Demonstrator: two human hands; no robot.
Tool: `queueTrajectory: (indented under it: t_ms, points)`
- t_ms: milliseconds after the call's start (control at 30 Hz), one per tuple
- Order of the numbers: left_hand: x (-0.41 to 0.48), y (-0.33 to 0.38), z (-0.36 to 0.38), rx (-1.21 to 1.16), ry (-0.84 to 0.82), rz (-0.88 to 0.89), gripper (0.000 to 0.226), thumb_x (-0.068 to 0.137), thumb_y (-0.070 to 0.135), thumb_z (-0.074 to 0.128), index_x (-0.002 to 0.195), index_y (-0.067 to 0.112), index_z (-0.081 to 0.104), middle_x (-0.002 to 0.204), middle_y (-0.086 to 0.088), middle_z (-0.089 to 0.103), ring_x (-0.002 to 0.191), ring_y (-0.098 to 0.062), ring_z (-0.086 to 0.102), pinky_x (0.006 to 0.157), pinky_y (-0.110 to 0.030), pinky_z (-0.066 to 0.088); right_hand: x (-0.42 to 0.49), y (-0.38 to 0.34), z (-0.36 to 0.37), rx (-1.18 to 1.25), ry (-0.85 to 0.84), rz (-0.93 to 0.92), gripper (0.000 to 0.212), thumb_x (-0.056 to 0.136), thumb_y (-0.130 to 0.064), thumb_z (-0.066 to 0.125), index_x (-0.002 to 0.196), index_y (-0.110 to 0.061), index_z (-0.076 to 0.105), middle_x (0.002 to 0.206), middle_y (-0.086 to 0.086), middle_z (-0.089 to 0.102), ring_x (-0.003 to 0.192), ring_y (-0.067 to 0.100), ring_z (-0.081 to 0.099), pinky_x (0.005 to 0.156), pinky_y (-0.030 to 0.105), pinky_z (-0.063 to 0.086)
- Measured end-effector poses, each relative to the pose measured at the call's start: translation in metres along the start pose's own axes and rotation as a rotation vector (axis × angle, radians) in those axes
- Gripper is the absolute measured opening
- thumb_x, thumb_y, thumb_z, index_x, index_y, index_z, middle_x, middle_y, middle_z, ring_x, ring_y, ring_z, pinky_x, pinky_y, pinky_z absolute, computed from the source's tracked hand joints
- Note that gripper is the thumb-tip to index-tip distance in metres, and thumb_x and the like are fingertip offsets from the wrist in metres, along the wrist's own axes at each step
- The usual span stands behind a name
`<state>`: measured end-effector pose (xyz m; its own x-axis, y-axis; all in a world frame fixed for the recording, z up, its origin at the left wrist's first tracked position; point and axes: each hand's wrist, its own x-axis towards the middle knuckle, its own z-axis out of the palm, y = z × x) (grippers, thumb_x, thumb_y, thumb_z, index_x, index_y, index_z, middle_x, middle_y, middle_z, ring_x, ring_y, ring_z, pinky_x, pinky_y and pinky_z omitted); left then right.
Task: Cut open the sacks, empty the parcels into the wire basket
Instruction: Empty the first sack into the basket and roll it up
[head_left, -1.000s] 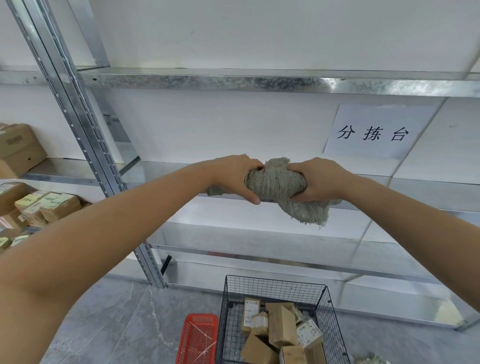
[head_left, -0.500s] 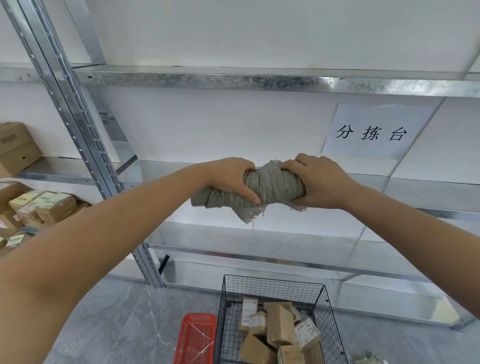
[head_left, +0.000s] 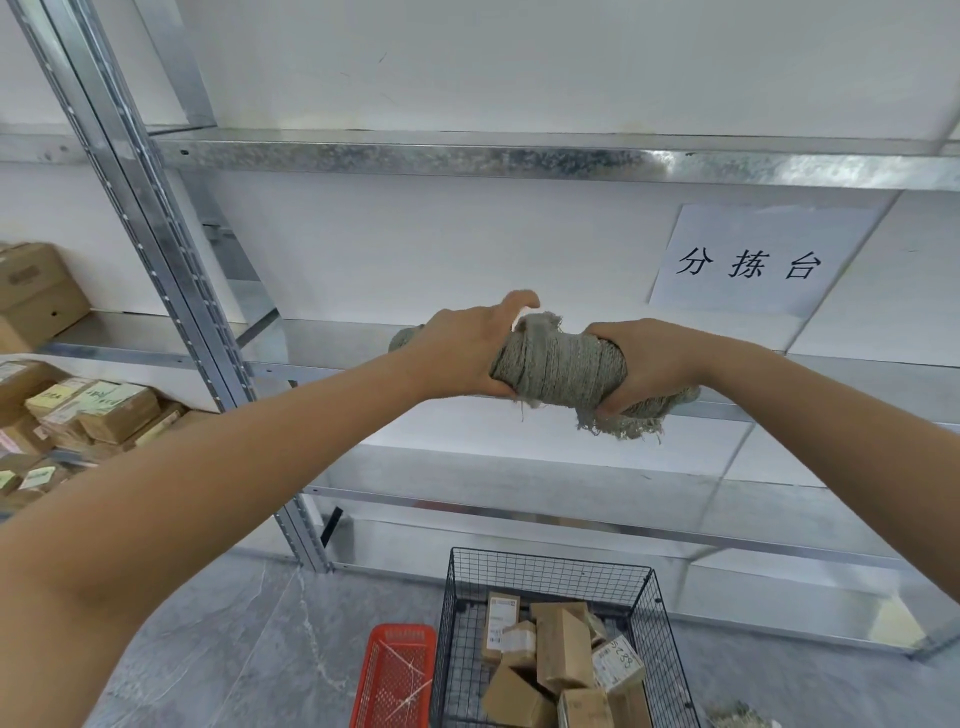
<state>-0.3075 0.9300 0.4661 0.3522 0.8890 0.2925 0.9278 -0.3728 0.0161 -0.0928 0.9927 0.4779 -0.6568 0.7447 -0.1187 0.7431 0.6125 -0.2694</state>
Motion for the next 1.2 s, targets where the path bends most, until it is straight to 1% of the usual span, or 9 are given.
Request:
queueTrajectory:
  t_ms: [167,267,367,500,633,767,933,1100,1200]
  points:
    - [0.002,-0.003,-0.001,-0.061,-0.157,0.032,0.082,0.070,0.047,0.073,0.138,0.028,0.031,0.125,0.001,0.040,0.110,-0.016,0.046,0.084,-0.028,0.044,-0.005,-0.004,0.008,-0.312,0.281,-0.030,0.053,0.068,-0.039,0.070,0.116,-0.026,0.049,0.102,-0.003,0.059,0.095,0.022,0.057,0.074,0.031,0.043]
    - [0.008,-0.006,-0.008,-0.252,-0.215,-0.003,0.077,0.071,0.041,0.075,0.137,0.028,0.037,0.129,-0.001,0.033,0.109,-0.012,0.039,0.086,-0.017,0.037,-0.010,0.000,0.012,-0.353,0.403,-0.056,0.059,0.068,-0.040,0.068,0.121,-0.022,0.048,0.105,-0.001,0.055,0.093,0.024,0.057,0.068,0.029,0.040]
    - [0.017,-0.008,-0.015,-0.228,-0.287,0.007,0.078,0.071,0.043,0.074,0.138,0.026,0.036,0.129,-0.002,0.035,0.118,-0.015,0.037,0.100,-0.021,0.029,-0.012,0.002,0.018,-0.378,0.489,-0.083,0.061,0.065,-0.037,0.070,0.120,-0.018,0.052,0.102,0.004,0.056,0.082,0.029,0.058,0.063,0.032,0.043]
    - [0.023,-0.001,-0.013,-0.215,-0.359,-0.007,0.072,0.073,0.040,0.074,0.133,0.021,0.040,0.110,0.007,0.047,0.100,-0.010,0.045,0.088,-0.022,0.034,-0.012,0.005,0.024,-0.394,0.614,-0.117,0.057,0.057,-0.027,0.076,0.110,-0.013,0.060,0.091,0.010,0.059,0.066,0.033,0.058,0.055,0.039,0.050]
    - [0.028,0.007,-0.007,-0.281,-0.331,-0.041,0.052,0.071,0.028,0.076,0.116,0.016,0.052,0.088,0.008,0.056,0.070,-0.005,0.055,0.075,-0.033,0.052,-0.018,0.013,0.030,-0.410,0.639,-0.095,0.058,0.057,-0.029,0.076,0.111,-0.015,0.059,0.094,0.011,0.058,0.069,0.033,0.059,0.056,0.043,0.051]
    - [0.037,0.016,0.004,-0.176,-0.250,-0.013,0.051,0.071,0.030,0.073,0.115,0.017,0.052,0.102,-0.001,0.061,0.089,-0.017,0.053,0.082,-0.037,0.050,-0.029,0.022,0.034,-0.444,0.649,-0.021,0.066,0.060,-0.029,0.076,0.120,-0.017,0.055,0.108,0.011,0.057,0.079,0.033,0.061,0.063,0.044,0.052]
    - [0.044,0.030,0.022,-0.072,-0.205,0.075,0.046,0.072,0.035,0.069,0.112,0.020,0.051,0.101,-0.001,0.054,0.093,-0.021,0.057,0.077,-0.036,0.051,-0.050,0.034,0.046,-0.461,0.635,0.078,0.068,0.055,-0.027,0.079,0.118,-0.016,0.056,0.096,0.010,0.060,0.074,0.032,0.061,0.062,0.040,0.051]
    - [0.051,0.059,0.038,0.001,-0.146,0.189,0.054,0.074,0.031,0.068,0.122,0.018,0.048,0.123,-0.003,0.040,0.101,-0.021,0.051,0.069,-0.028,0.041,-0.083,0.046,0.063,-0.475,0.673,0.192,0.069,0.051,-0.026,0.082,0.114,-0.013,0.057,0.092,0.010,0.062,0.072,0.032,0.063,0.061,0.041,0.051]
    - [0.053,0.087,0.043,0.004,-0.101,0.242,0.051,0.076,0.030,0.064,0.123,0.017,0.047,0.119,-0.004,0.045,0.104,-0.022,0.050,0.071,-0.030,0.042,-0.114,0.056,0.064,-0.513,0.717,0.266,0.068,0.048,-0.025,0.083,0.111,-0.012,0.058,0.088,0.009,0.062,0.070,0.032,0.063,0.061,0.040,0.051]
